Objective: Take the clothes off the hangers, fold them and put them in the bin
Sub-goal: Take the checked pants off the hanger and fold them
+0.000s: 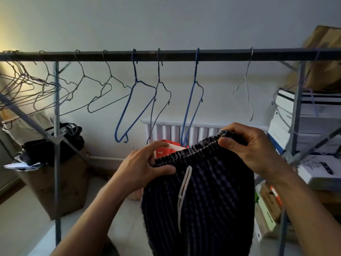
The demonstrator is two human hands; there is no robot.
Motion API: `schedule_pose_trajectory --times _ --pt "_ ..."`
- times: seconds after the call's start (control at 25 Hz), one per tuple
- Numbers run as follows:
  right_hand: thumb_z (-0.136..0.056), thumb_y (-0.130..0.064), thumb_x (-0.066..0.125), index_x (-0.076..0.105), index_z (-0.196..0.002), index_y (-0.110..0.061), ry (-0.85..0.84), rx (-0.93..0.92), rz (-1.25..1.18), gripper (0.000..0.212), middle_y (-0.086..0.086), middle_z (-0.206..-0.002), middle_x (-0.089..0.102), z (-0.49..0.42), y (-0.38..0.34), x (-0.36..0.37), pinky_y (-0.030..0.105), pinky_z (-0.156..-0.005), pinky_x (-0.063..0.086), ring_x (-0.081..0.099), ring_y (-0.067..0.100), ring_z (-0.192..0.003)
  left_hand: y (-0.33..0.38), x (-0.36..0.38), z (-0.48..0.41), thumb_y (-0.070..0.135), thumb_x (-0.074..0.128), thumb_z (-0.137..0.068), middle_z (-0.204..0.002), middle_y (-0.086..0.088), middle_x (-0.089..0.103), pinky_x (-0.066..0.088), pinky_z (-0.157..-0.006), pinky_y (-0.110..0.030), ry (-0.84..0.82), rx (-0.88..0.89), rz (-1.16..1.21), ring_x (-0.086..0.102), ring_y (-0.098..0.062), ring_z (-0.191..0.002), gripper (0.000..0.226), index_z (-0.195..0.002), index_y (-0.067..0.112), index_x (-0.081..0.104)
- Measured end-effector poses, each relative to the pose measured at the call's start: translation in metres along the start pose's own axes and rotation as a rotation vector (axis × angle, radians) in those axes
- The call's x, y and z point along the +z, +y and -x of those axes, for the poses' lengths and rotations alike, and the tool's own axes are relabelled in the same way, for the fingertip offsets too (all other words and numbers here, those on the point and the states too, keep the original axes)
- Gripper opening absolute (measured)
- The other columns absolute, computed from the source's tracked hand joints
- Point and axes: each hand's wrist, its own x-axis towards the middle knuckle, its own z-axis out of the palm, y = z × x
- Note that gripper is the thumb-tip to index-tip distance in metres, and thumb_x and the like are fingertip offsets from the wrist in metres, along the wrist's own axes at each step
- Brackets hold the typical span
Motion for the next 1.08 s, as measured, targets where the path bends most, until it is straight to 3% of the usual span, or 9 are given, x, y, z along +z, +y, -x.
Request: schedule_pose_trajectory --times 0.12,0.2,0.44,0.52,0.64,0.72,0.8,0.96,1.08 --pt "-0.061 -0.031 0.077 0.069 -0.081 -0.024 -0.015 0.041 -0.016 0.023 -0.007 -0.073 0.068 -0.004 0.002 0.014 0.017 -0.065 0.052 0.063 0.005 -0.069 0.01 -0.016 0.001 0.089 0.052 -0.057 -0.064 0.011 0.059 0.039 -0.069 -0.032 0.083 -0.094 -0.243 0.056 -0.009 -0.067 0.059 -0.073 0.034 0.067" --pt "-0.061 -0.023 0.081 0.068 -0.083 -0.02 -0.023 0.041 0.02 0.026 -0.009 -0.073 0.069 -0.009 0.002 0.023 0.016 -0.066 0.052 0.064 0.004 -0.069 0.012 -0.021 0.001 0.089 0.052 -0.058 -0.053 0.008 0.049 0.032 -0.065 -0.032 0.161 -0.166 -0.292 0.05 -0.01 -0.058 0.067 -0.05 0.022 0.048" --pt "-0.075 -0.024 0.081 0.059 -0.079 -0.023 0.062 0.012 0.171 0.022 -0.009 -0.073 0.062 -0.016 0.012 0.057 0.029 -0.068 0.05 0.059 0.008 -0.07 0.004 -0.019 -0.008 0.077 0.049 -0.078 -0.074 0.008 0.053 0.034 -0.068 -0.031 0.196 -0.214 -0.447 0.048 -0.015 -0.081 0.061 -0.052 0.022 0.044" --pt "-0.078 -0.033 0.076 0.052 -0.077 -0.024 0.106 0.023 0.319 0.026 -0.007 -0.069 0.057 -0.015 0.016 0.071 0.036 -0.065 0.048 0.056 0.014 -0.067 -0.001 -0.02 -0.018 0.066 0.054 -0.082 -0.068 0.001 0.058 0.039 -0.06 -0.029 0.056 -0.352 -0.275 0.057 -0.02 -0.071 0.055 -0.056 0.017 0.051" --pt "-0.081 -0.041 0.069 0.039 -0.073 -0.026 0.176 0.007 0.588 0.035 -0.008 -0.064 0.05 -0.003 0.018 0.1 0.027 -0.052 0.036 0.048 0.009 -0.059 -0.007 -0.014 -0.022 0.041 0.061 -0.089 -0.069 -0.006 0.065 0.046 -0.048 -0.024 -0.154 -0.623 0.426 0.061 -0.018 -0.056 0.034 -0.083 0.008 0.065" --pt "-0.084 -0.043 0.067 0.037 -0.078 -0.029 0.153 0.005 0.586 0.033 -0.012 -0.064 0.049 0.007 0.019 0.117 0.022 -0.05 0.031 0.046 0.003 -0.057 -0.008 -0.007 -0.018 0.036 0.058 -0.092 -0.07 -0.006 0.066 0.045 -0.043 -0.022 -0.182 -0.717 0.67 0.061 -0.017 -0.052 0.029 -0.095 0.008 0.064" --pt "-0.086 -0.049 0.063 0.04 -0.086 -0.032 0.098 0.036 0.513 0.029 -0.013 -0.07 0.054 0.015 0.026 0.13 0.021 -0.052 0.038 0.052 0.001 -0.061 -0.009 0.001 -0.013 0.036 0.055 -0.095 -0.069 -0.005 0.067 0.046 -0.043 -0.023 -0.143 -0.735 0.797 0.062 -0.016 -0.053 0.027 -0.094 0.011 0.063" --pt "-0.084 -0.068 0.049 0.045 -0.096 -0.035 0.063 0.081 0.32 0.035 -0.009 -0.085 0.065 0.024 0.035 0.146 0.038 -0.068 0.056 0.064 0.005 -0.076 -0.004 0.003 -0.004 0.038 0.051 -0.097 -0.089 -0.012 0.073 0.055 -0.049 -0.031 -0.051 -0.746 0.937 0.071 -0.022 -0.072 0.029 -0.101 0.012 0.064" --pt "-0.074 -0.077 0.049 0.043 -0.098 -0.04 -0.036 0.117 0.248 0.044 -0.018 -0.09 0.061 0.03 0.027 0.151 0.031 -0.072 0.057 0.061 -0.003 -0.079 -0.002 0.005 0.004 0.038 0.048 -0.099 -0.096 -0.017 0.073 0.061 -0.072 -0.046 -0.007 -0.713 0.966 0.073 -0.031 -0.086 0.037 -0.11 0.005 0.062"
